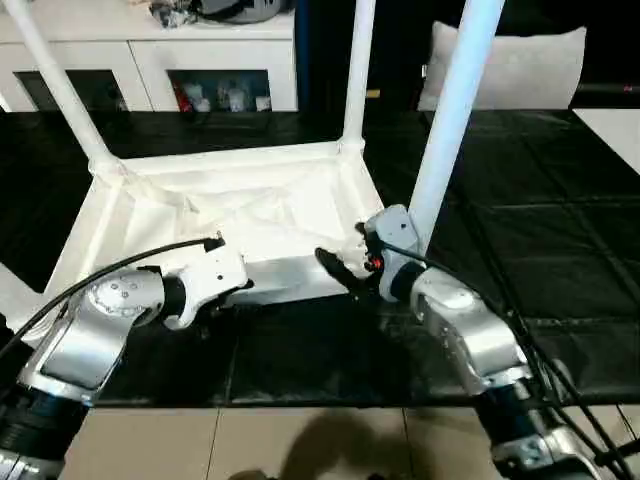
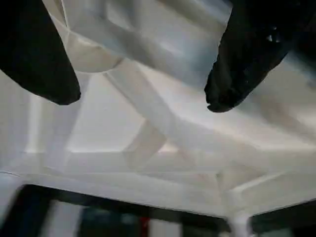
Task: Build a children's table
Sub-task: Rotate table base
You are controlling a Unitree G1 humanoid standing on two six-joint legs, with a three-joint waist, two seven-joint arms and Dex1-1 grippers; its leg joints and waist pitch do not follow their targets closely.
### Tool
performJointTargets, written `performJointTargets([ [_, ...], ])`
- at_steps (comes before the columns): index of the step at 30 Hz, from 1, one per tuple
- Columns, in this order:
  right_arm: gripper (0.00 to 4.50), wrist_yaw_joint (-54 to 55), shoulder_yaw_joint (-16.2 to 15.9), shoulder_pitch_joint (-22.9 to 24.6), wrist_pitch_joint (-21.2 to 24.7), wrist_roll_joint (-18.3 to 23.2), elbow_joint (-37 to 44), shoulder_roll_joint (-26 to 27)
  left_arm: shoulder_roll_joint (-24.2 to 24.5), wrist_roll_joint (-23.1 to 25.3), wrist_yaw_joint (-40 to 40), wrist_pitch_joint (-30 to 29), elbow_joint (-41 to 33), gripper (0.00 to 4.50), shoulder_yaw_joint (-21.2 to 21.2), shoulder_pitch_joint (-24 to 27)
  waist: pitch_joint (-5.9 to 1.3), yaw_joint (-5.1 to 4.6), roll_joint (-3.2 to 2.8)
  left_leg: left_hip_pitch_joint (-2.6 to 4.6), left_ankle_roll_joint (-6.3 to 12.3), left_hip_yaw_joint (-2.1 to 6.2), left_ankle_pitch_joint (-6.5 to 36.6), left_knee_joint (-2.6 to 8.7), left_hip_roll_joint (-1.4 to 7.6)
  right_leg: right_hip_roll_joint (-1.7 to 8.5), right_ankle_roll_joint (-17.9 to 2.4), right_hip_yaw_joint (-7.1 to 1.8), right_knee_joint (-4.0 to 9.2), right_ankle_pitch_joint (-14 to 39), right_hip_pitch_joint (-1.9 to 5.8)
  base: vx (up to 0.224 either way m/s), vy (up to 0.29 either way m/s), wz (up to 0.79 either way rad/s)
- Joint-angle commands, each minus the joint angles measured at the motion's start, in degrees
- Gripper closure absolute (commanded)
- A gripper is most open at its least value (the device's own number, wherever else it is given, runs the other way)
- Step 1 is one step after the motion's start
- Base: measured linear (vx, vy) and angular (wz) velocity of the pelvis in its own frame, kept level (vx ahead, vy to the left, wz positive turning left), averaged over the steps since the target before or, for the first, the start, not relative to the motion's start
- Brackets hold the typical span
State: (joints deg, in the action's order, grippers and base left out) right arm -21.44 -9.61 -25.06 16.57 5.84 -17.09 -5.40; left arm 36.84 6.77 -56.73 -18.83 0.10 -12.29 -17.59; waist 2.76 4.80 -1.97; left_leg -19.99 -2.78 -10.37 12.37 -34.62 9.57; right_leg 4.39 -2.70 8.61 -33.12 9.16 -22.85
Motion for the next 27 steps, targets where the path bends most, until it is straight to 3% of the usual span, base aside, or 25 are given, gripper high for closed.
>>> performJointTargets([
  [1,0.0,5.0,4.8,-1.4,-1.6,-0.8,-3.2,-0.8,-0.1,2.2,2.6,2.0,1.8,2.61,-0.6,-0.5,-3.41,-0.52,-0.39,0.69,0.26,2.04,10.1,4.7,4.25,5.55,-5.7,-5.02,4.08,18.8,2.77,0.0,0.0,0.0],
  [3,0.0,6.5,6.0,-1.8,-2.1,-0.9,-4.3,-1.0,-0.3,2.3,3.0,2.4,2.3,2.61,-0.8,-0.6,-3.55,-0.25,-0.39,0.88,-0.09,1.91,9.6,4.62,4.2,5.49,-6.2,-5.16,3.77,17.1,2.71,0.0,0.0,0.0],
  [6,0.0,9.9,9.2,-2.5,-3.5,-0.6,-7.1,-2.0,-0.7,2.1,3.4,2.7,2.6,2.61,-1.2,-0.7,-3.74,-0.27,-0.54,0.51,-0.03,1.93,7.9,4.56,4.24,5.51,-7.2,-5.21,3.19,13.5,2.98,0.0,0.0,0.0],
  [9,0.0,12.2,11.4,-2.9,-4.7,-0.1,-9.1,-3.0,-1.2,2.4,4.1,3.4,3.5,2.61,-1.5,-1.0,-3.81,-0.18,-0.32,0.3,0.49,1.82,7.3,4.41,4.06,5.54,-7.9,-5.18,3.11,12.5,3.28,0.0,0.0,0.0],
  [10,0.0,13.7,13.0,-3.3,-5.7,0.3,-10.7,-3.7,-1.6,2.9,5.3,4.8,4.8,2.61,-1.7,-1.4,-3.77,-0.27,-0.5,0.33,0.55,1.77,7.8,4.37,4.0,5.5,-7.7,-5.12,3.24,13.0,3.22,0.0,0.0,0.0],
  [14,0.0,15.2,14.8,-3.2,-6.7,0.0,-11.7,-5.3,-3.0,3.7,7.9,7.3,7.0,2.61,-1.8,-2.4,-3.75,-0.23,-0.11,0.12,1.22,1.73,8.0,4.25,3.75,5.52,-6.8,-4.91,3.66,15.8,3.53,0.0,0.0,0.0],
  [19,0.0,16.2,16.9,-2.7,-8.0,-0.4,-12.7,-8.2,-5.8,5.0,11.8,10.0,10.6,2.61,-2.6,-4.7,-3.74,0.08,0.06,0.73,1.71,1.53,9.0,4.11,3.8,5.3,-5.8,-4.78,4.22,18.6,2.91,0.0,0.0,0.0],
  [20,0.0,16.4,17.5,-2.4,-8.2,-0.4,-12.8,-9.0,-6.7,5.6,13.1,11.0,12.1,2.61,-3.2,-5.5,-3.78,0.08,0.17,0.34,2.03,1.62,8.3,4.13,3.76,5.2,-5.7,-4.72,4.07,17.8,3.17,0.0,0.0,0.0],
  [21,0.0,16.4,17.7,-2.3,-8.4,-0.4,-12.9,-9.3,-7.0,5.8,13.6,11.5,12.7,2.61,-3.4,-5.9,-3.86,0.18,0.19,0.49,2.22,1.6,8.0,4.08,3.85,5.22,-5.6,-4.72,4.06,17.5,3.05,0.0,0.0,0.0],
  [27,0.0,16.5,18.8,-0.2,-8.6,-0.5,-12.4,-11.3,-10.2,8.4,19.3,14.2,17.0,2.61,-4.6,-7.5,-4.02,0.1,0.42,-0.13,3.04,1.65,6.2,3.85,3.63,5.22,-5.2,-4.53,3.87,16.1,3.48,0.0,0.0,0.0],
])
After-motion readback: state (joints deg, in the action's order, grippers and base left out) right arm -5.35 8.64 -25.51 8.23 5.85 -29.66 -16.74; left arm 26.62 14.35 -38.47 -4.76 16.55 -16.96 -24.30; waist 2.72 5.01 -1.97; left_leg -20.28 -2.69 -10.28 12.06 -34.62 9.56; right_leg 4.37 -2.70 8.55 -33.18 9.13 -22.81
